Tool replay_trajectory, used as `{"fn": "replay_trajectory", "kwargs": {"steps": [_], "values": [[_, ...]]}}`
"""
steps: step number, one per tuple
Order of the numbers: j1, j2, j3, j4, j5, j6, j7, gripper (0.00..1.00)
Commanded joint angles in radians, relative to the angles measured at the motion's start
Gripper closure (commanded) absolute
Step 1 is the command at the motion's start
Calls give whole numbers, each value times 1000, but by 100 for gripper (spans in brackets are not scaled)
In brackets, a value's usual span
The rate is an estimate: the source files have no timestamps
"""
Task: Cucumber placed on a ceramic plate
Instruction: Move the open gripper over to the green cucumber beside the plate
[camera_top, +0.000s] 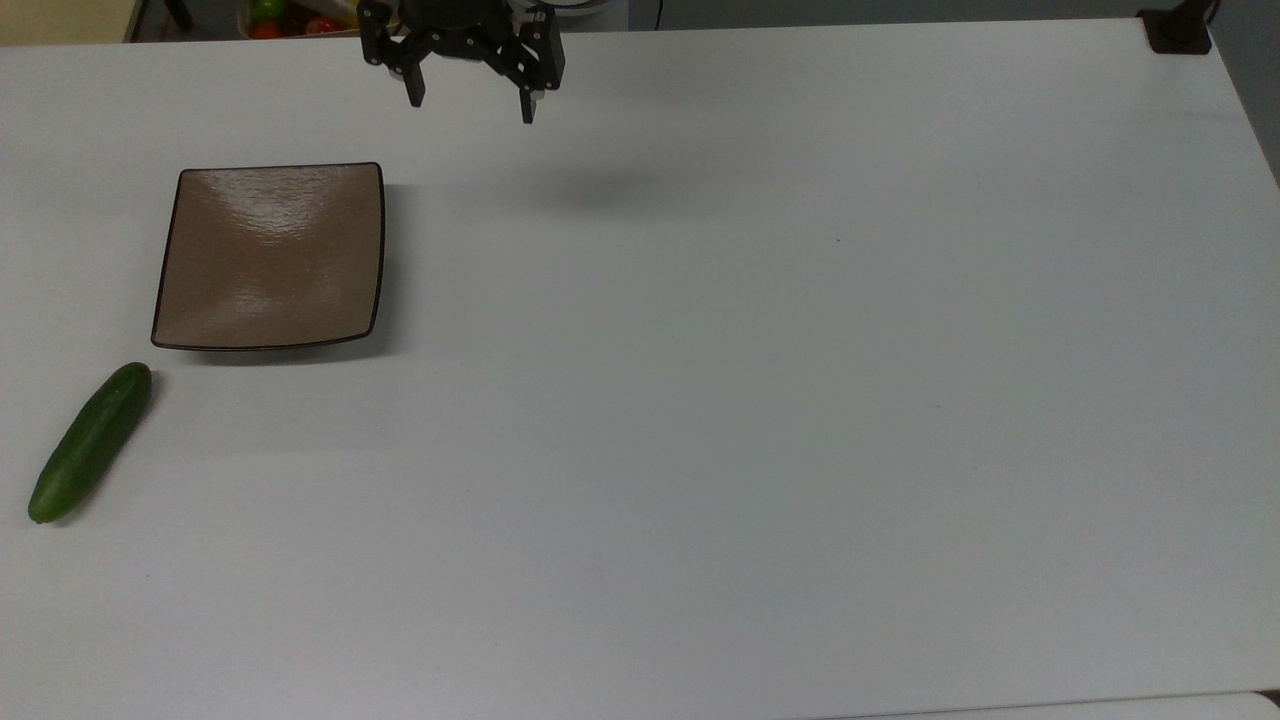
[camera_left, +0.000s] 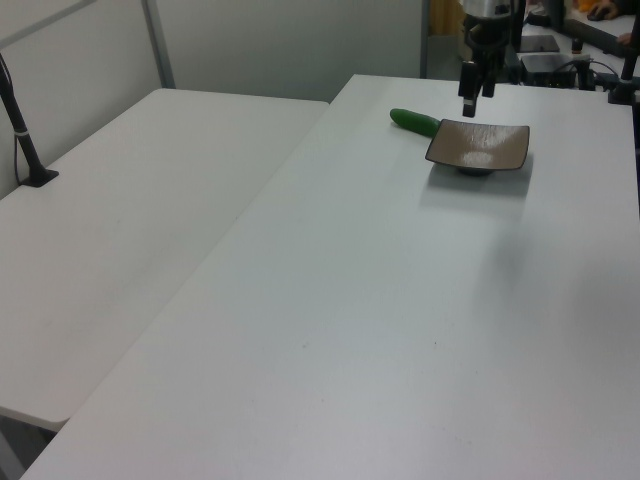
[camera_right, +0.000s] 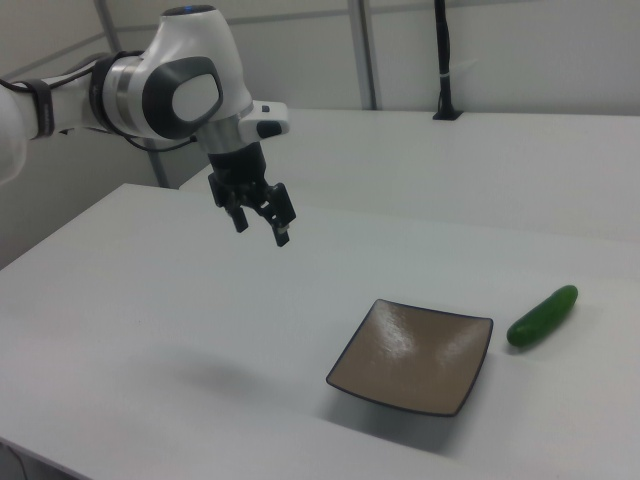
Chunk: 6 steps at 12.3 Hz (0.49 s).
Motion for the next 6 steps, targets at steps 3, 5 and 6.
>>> {"fn": "replay_trajectory", "kwargs": {"steps": [3, 5, 6], "values": [[-54, 131, -7, 135, 17, 154, 61, 0], [-97, 227, -10, 163, 5, 321, 59, 0], [-111, 283, -16, 165, -2, 420, 64, 0]]}}
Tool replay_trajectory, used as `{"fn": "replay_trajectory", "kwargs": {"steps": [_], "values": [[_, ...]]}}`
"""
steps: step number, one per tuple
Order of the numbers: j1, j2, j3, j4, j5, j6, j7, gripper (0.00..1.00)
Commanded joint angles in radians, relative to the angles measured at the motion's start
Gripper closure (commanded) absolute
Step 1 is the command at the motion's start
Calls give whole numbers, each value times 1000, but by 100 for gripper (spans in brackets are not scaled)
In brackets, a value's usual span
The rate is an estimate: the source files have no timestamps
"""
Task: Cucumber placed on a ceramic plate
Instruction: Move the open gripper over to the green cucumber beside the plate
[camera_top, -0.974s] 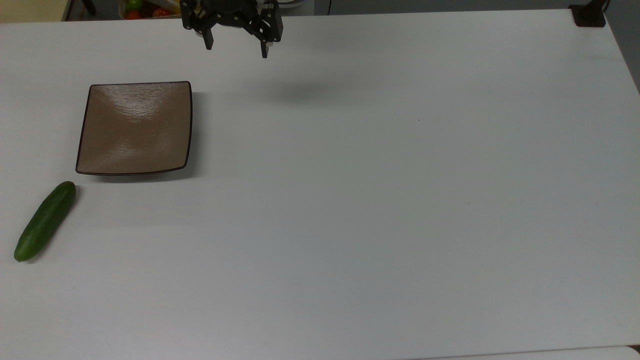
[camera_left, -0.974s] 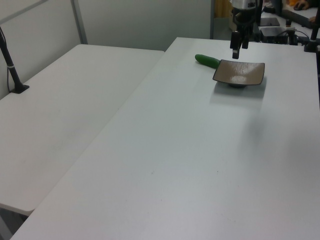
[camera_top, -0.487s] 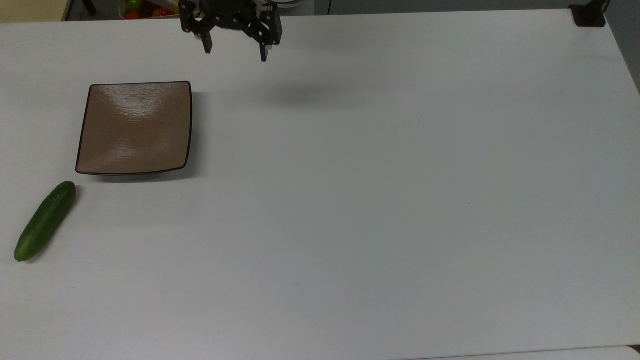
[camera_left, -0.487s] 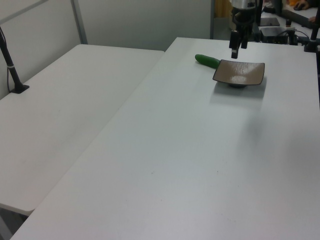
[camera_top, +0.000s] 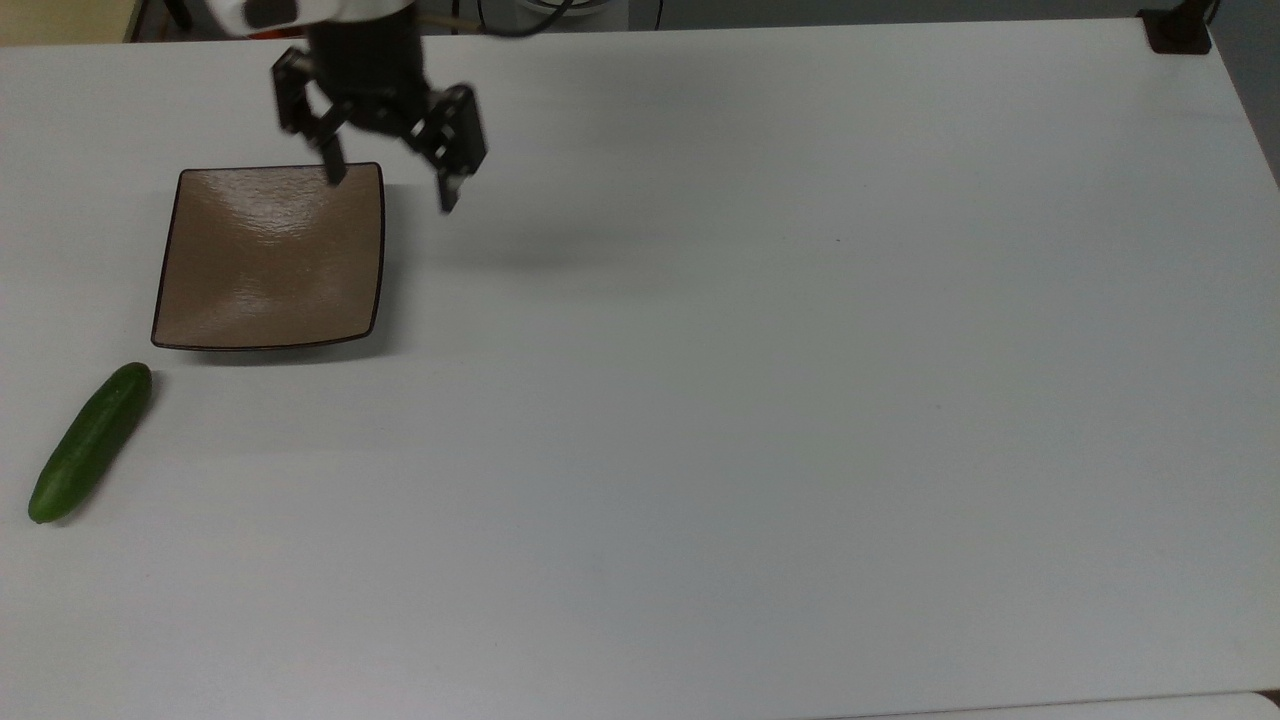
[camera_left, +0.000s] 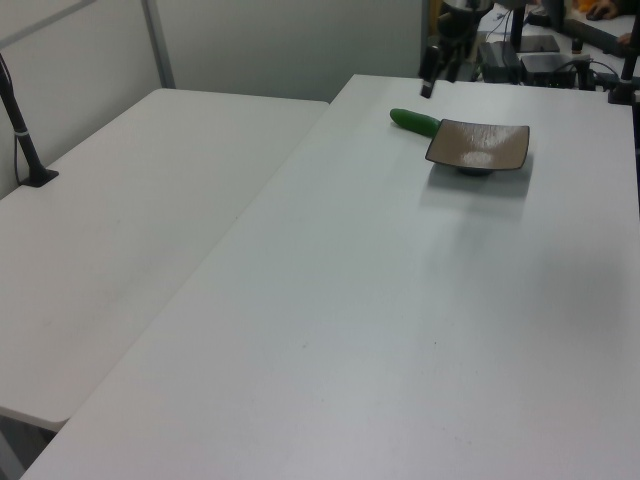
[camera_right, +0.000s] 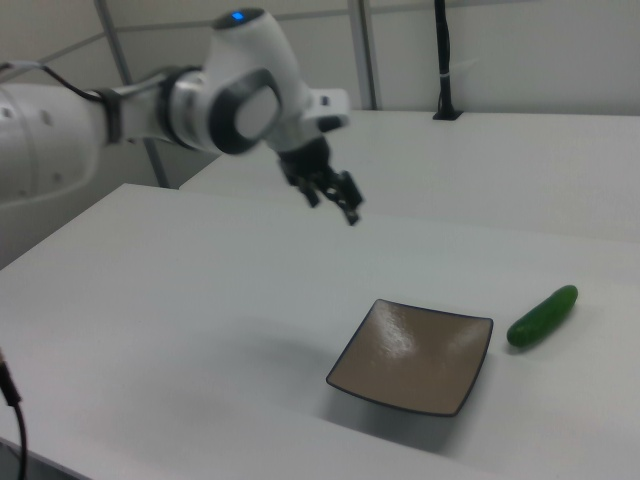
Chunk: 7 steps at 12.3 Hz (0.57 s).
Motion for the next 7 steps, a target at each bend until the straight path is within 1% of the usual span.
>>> {"fn": "replay_trajectory", "kwargs": {"steps": [1, 2, 4, 5, 7], "values": [[-53, 181, -14, 73, -18, 247, 28, 0], [-75, 232, -14, 117, -34, 277, 51, 0], [-119, 333, -14, 237, -35, 284, 85, 0], [-136, 370, -14, 272, -37, 286, 91, 0], [-171, 425, -14, 294, -54, 371, 114, 0]]}}
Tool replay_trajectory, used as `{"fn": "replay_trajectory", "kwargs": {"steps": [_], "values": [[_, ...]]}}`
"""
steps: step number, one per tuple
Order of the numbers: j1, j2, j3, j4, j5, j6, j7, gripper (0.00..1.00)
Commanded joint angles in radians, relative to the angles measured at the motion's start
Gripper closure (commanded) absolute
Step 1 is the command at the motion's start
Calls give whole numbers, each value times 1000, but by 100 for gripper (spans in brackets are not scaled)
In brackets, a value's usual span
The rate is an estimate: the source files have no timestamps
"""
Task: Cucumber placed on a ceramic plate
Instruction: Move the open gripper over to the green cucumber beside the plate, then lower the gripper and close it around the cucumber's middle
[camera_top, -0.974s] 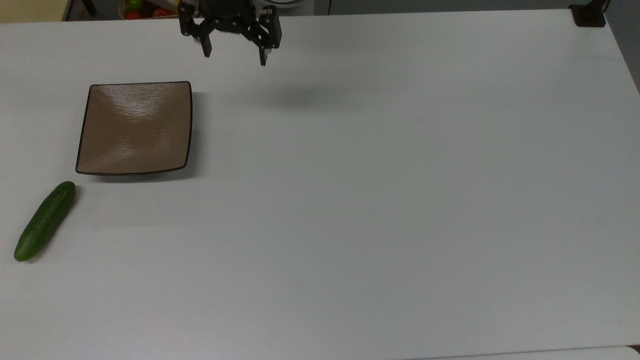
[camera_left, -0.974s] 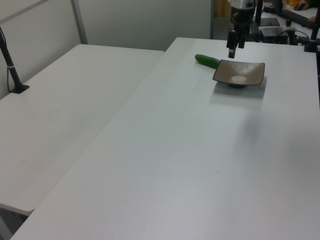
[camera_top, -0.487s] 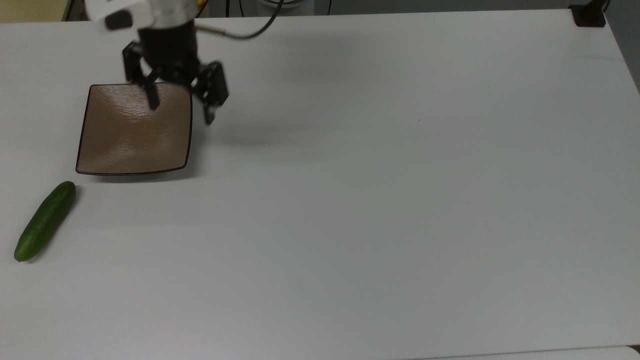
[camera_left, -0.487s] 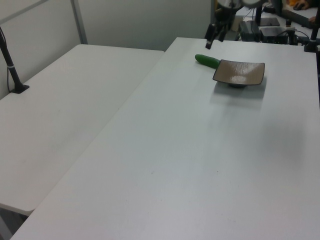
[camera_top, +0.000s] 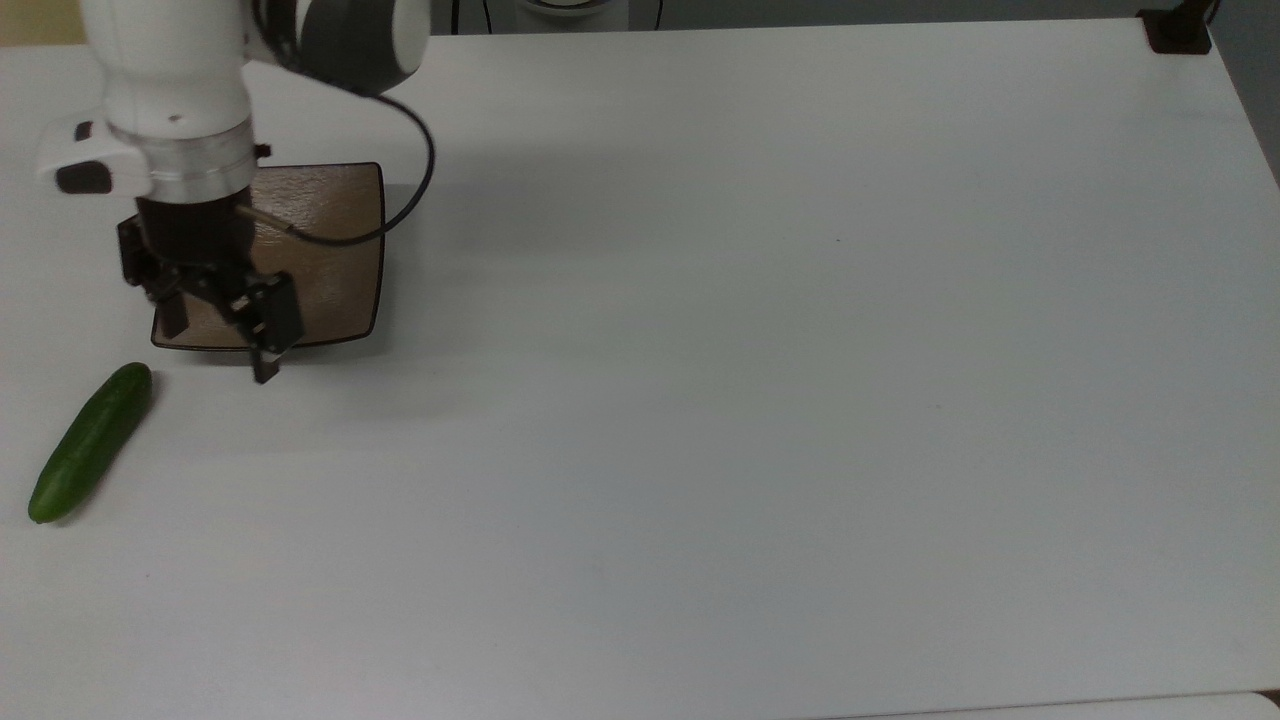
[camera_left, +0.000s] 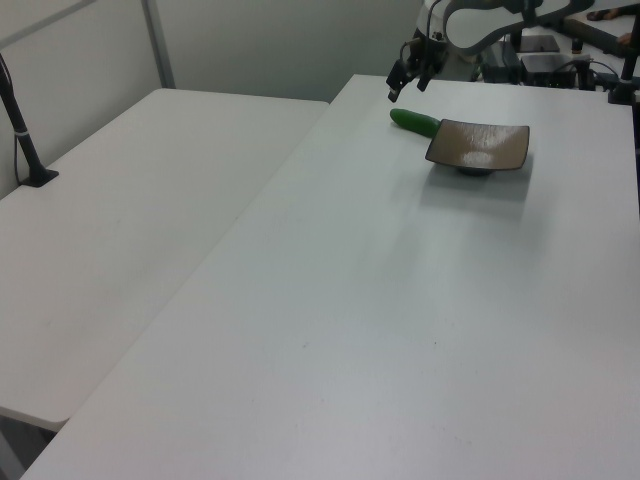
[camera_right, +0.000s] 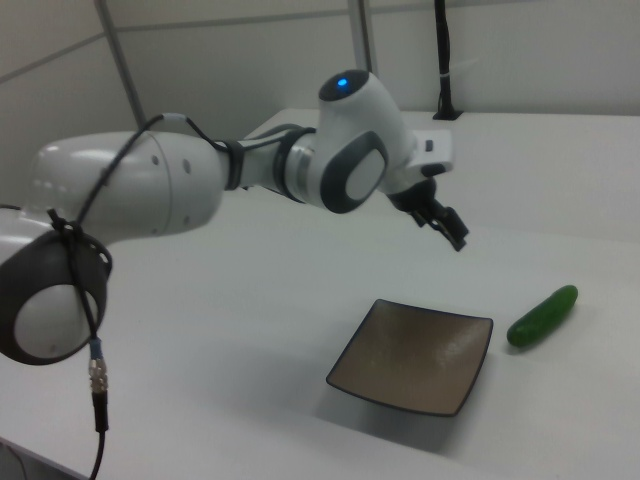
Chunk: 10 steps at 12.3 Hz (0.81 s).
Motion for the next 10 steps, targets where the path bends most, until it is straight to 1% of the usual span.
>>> {"fn": "replay_trajectory", "kwargs": {"steps": [1, 2, 4, 6, 10], "values": [[-40, 106, -6, 69, -53, 118, 73, 0], [-56, 132, -8, 74, -77, 146, 87, 0], [-86, 195, -11, 120, -103, 165, 109, 0], [-103, 241, -31, 152, -111, 166, 109, 0], [-131, 293, -37, 161, -134, 208, 109, 0]]}}
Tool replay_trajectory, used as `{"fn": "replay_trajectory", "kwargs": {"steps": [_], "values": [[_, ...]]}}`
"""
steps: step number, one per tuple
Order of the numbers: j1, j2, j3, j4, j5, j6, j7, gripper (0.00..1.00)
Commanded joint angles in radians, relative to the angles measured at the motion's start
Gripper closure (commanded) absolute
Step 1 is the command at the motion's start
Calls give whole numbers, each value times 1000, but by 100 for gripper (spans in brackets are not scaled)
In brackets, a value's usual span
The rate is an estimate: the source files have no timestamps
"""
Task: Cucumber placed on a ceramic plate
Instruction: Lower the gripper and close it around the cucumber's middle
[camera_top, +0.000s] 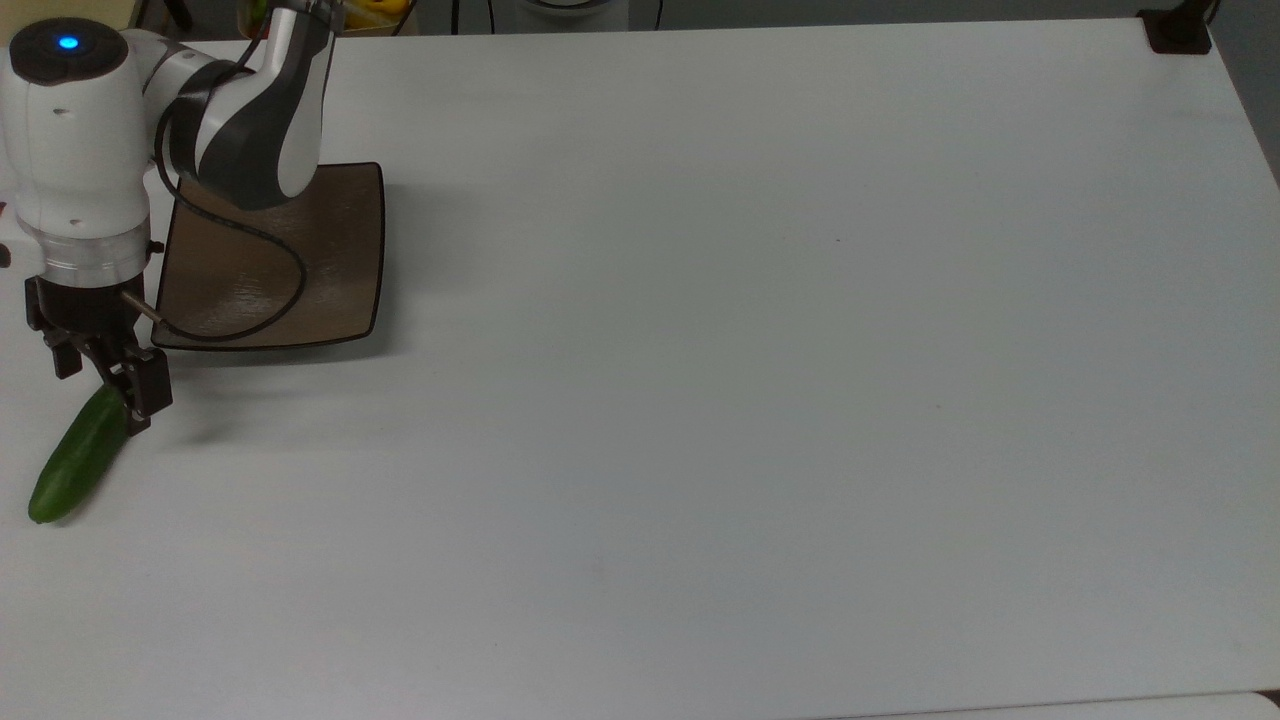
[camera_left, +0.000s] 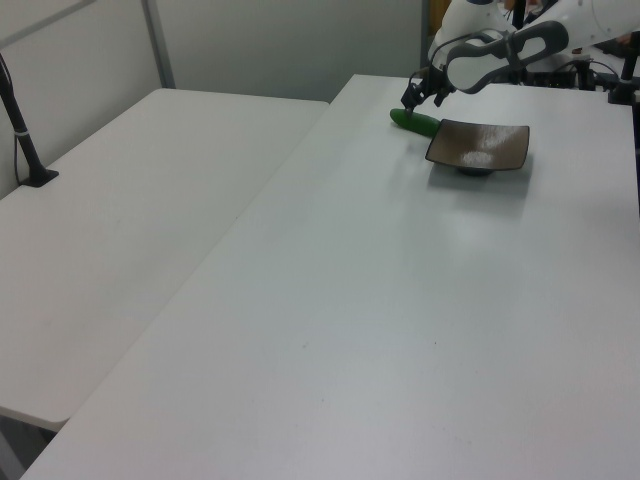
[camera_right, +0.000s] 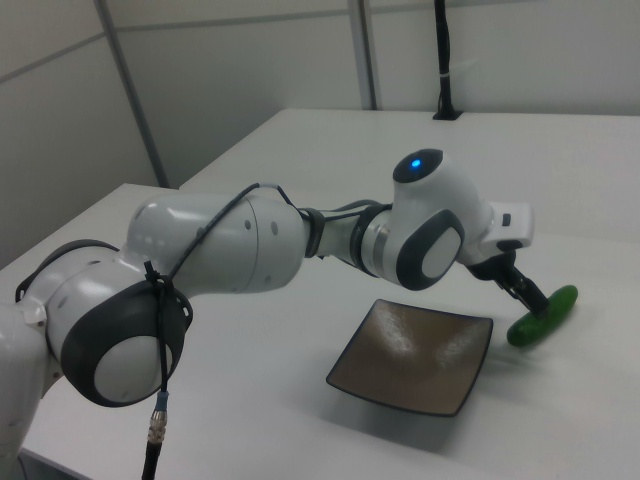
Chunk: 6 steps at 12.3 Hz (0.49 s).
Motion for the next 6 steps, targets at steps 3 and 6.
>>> {"fn": "replay_trajectory", "kwargs": {"steps": [3, 6], "values": [[0, 75, -17, 25, -46, 102, 28, 0], [3, 97, -24, 24, -72, 107, 30, 7]]}}
